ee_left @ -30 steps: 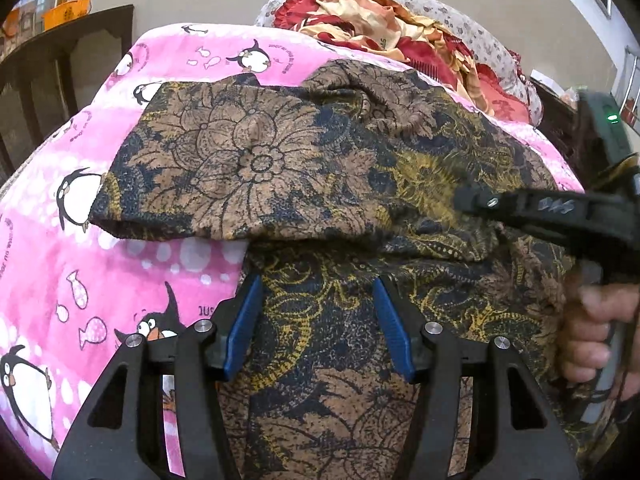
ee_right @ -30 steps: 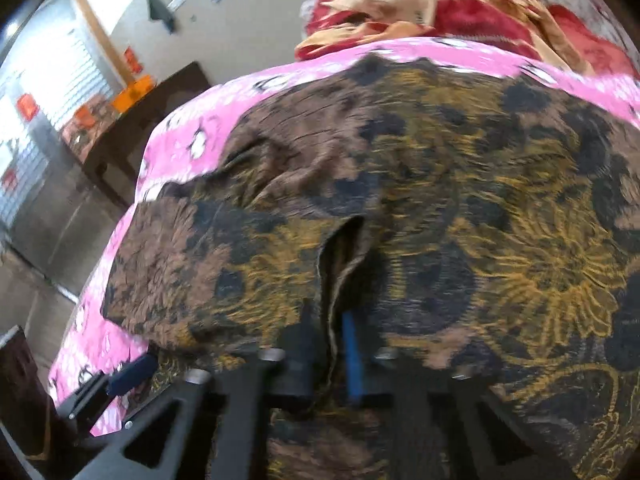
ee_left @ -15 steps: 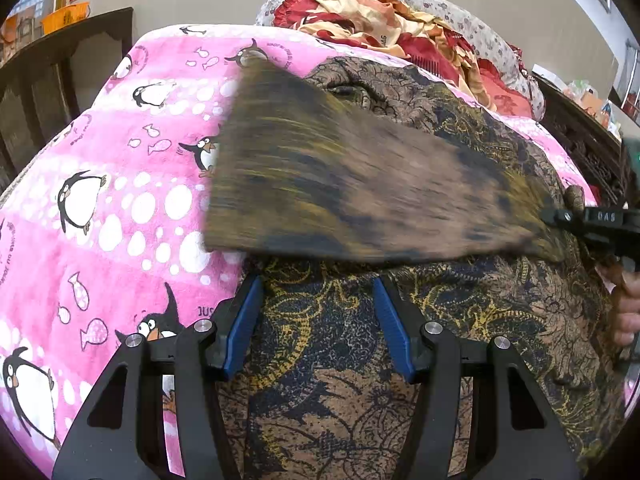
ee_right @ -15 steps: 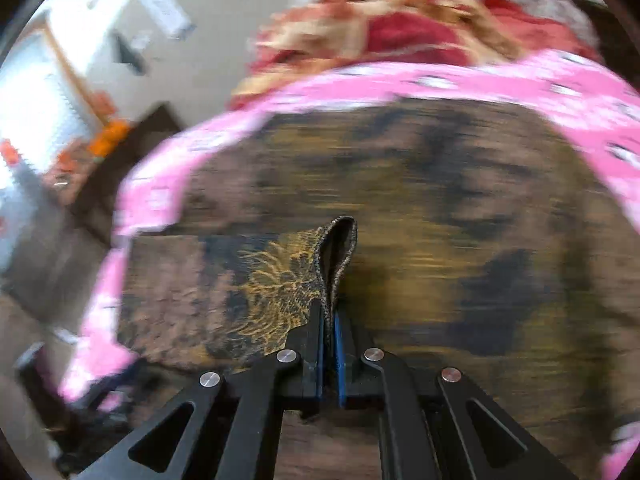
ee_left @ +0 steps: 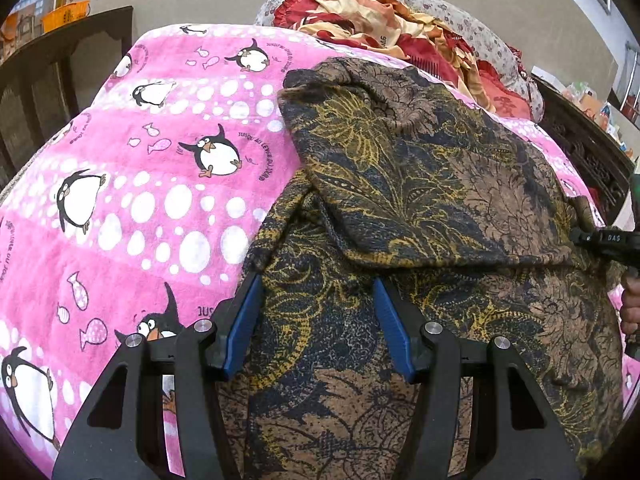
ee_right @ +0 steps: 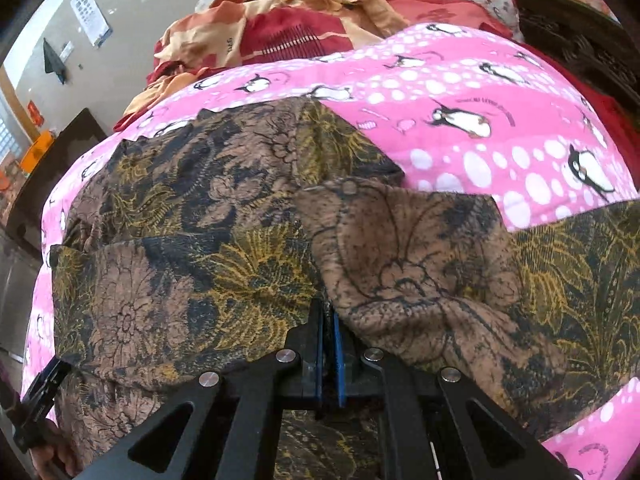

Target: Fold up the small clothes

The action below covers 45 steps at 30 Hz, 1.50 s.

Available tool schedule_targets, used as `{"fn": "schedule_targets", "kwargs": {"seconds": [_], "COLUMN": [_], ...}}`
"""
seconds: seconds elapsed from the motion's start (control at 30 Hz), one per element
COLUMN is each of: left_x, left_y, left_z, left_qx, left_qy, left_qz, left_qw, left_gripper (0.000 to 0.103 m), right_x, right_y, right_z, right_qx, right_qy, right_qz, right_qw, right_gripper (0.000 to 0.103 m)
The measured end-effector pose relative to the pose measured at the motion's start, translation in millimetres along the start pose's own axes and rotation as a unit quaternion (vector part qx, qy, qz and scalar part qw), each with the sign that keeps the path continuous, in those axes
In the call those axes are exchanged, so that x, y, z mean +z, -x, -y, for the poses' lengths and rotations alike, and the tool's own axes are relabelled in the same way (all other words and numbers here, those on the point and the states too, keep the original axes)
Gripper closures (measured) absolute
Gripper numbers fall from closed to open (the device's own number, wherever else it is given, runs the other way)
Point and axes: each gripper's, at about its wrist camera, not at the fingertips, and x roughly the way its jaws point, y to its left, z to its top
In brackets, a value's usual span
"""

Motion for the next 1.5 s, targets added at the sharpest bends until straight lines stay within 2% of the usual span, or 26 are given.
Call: {"fn": "schedule_targets", "kwargs": {"seconds": [0.13, 0.2, 0.3, 0.37, 0.4, 0.47, 0.53, 0.6, 0.63, 0.67, 0.73, 0.77, 0.83, 0.87, 0.97, 1.0, 1.03, 1.07, 1.1, 1.17, 1.23, 1.33, 1.37, 1.43, 1.47, 1.5], "left_x": [0.4, 0.4, 4.0, 8.6, 13.7, 27.0, 44.9, 59.6, 62.1, 61.7, 50.9, 48.4, 57.1, 67.6, 99.1, 105.7, 111.2, 112.3, 108.6, 99.6, 99.3, 97.2, 91.7, 78.4, 68.6, 55.2], "left_y": [0.7, 0.7, 4.2, 15.8, 27.2, 43.4, 42.8, 22.7, 11.7, -4.9, -42.8, -41.5, -32.4, -23.3, -20.2, -29.1, -48.2, -68.2, -86.4, -91.0, -88.6, -67.8, -53.7, -29.4, -23.1, -22.0], "left_z": [-1.1, -1.5, -4.9, -11.7, -14.8, -12.7, -3.6, 12.3, 17.8, 21.8, 19.2, 20.4, 23.5, 22.9, 31.6, 35.1, 38.2, 36.7, 34.0, 32.6, 34.0, 33.8, 33.1, 37.3, 40.8, 44.6], "left_qx": [-0.002, -0.004, -0.033, -0.055, -0.054, -0.026, -0.023, -0.038, -0.041, -0.026, 0.017, 0.023, 0.025, 0.014, 0.011, 0.019, 0.031, 0.043, 0.058, 0.059, 0.063, 0.06, 0.057, 0.044, 0.037, 0.035], "left_qy": [0.001, 0.001, 0.007, 0.027, 0.036, 0.031, 0.023, 0.013, 0.007, -0.001, -0.013, -0.025, -0.023, -0.004, 0.009, 0.001, -0.009, -0.011, -0.013, -0.03, -0.032, -0.027, -0.021, -0.013, -0.016, -0.027], "left_qz": [0.0, -0.001, -0.004, 0.007, 0.028, 0.068, 0.081, 0.06, 0.049, 0.027, -0.034, -0.015, -0.016, 0.0, 0.044, 0.044, 0.025, -0.001, -0.027, -0.011, -0.02, -0.024, -0.017, 0.002, 0.005, 0.001], "left_qw": [1.0, 1.0, 0.9994, 0.9981, 0.9975, 0.9969, 0.9962, 0.9974, 0.998, 0.9993, 0.9992, 0.9993, 0.9993, 0.9999, 0.9989, 0.9989, 0.9992, 0.999, 0.9979, 0.9978, 0.9973, 0.9975, 0.998, 0.999, 0.9992, 0.999], "left_gripper": [0.046, 0.046, 0.039, 0.039, 0.039, 0.039, 0.039, 0.04, 0.046, 0.051, 0.052, 0.052, 0.052, 0.052, 0.051, 0.05, 0.05, 0.05, 0.049, 0.047, 0.047, 0.047, 0.047, 0.046, 0.04, 0.035], "right_x": [3.6, 0.6, -3.7, -6.0, -8.4, -15.0, -21.1, -23.2, -24.3, -26.3, -28.4, -32.4, -32.2, -28.7, -13.5, -6.8, 2.1, 8.4, 12.5, 8.0, 10.0, 5.6, -0.9, -15.7, -24.0, -32.2], "right_y": [-1.1, -3.0, 3.1, 19.6, 31.7, 54.8, 69.3, 64.0, 57.4, 48.0, 21.1, 1.5, 6.9, 10.7, 27.0, 28.5, 25.8, 17.7, 5.1, -20.7, -16.1, -2.6, 9.4, 25.3, 24.1, 15.2], "right_z": [-3.6, -0.2, 6.3, 3.7, 0.3, -9.7, -25.4, -44.4, -52.6, -59.0, -56.0, -44.6, -28.9, -29.3, -40.1, -43.3, -45.8, -47.2, -47.3, -39.2, -39.6, -52.8, -60.1, -70.5, -82.1, -89.8], "right_qx": [-0.005, -0.025, -0.011, -0.018, -0.012, 0.008, 0.025, 0.053, 0.054, 0.04, 0.01, -0.005, 0.031, 0.027, 0.017, 0.017, 0.015, 0.005, -0.013, -0.023, -0.023, -0.054, -0.052, -0.018, -0.02, -0.03], "right_qy": [-0.006, -0.013, -0.03, -0.028, -0.02, 0.003, 0.033, 0.058, 0.069, 0.079, 0.078, 0.057, 0.01, 0.011, 0.034, 0.034, 0.03, 0.026, 0.027, 0.026, 0.026, 0.054, 0.057, 0.071, 0.089, 0.106], "right_qz": [0.001, 0.001, 0.014, 0.025, 0.036, 0.06, 0.079, 0.069, 0.063, 0.06, 0.032, -0.009, 0.001, -0.004, 0.051, 0.065, 0.078, 0.081, 0.075, 0.062, 0.065, 0.06, 0.066, 0.084, 0.078, 0.057], "right_qw": [1.0, 1.0, 0.999, 0.999, 0.999, 0.998, 0.996, 0.995, 0.994, 0.994, 0.996, 0.998, 0.999, 1.0, 0.998, 0.997, 0.996, 0.996, 0.997, 0.997, 0.997, 0.995, 0.995, 0.994, 0.993, 0.992], "right_gripper": [0.099, 0.099, 0.099, 0.099, 0.097, 0.096, 0.096, 0.096, 0.096, 0.096, 0.095, 0.095, 0.095, 0.095, 0.092, 0.091, 0.09, 0.08, 0.065, 0.063, 0.063, 0.063, 0.063, 0.06, 0.05, 0.031]}}
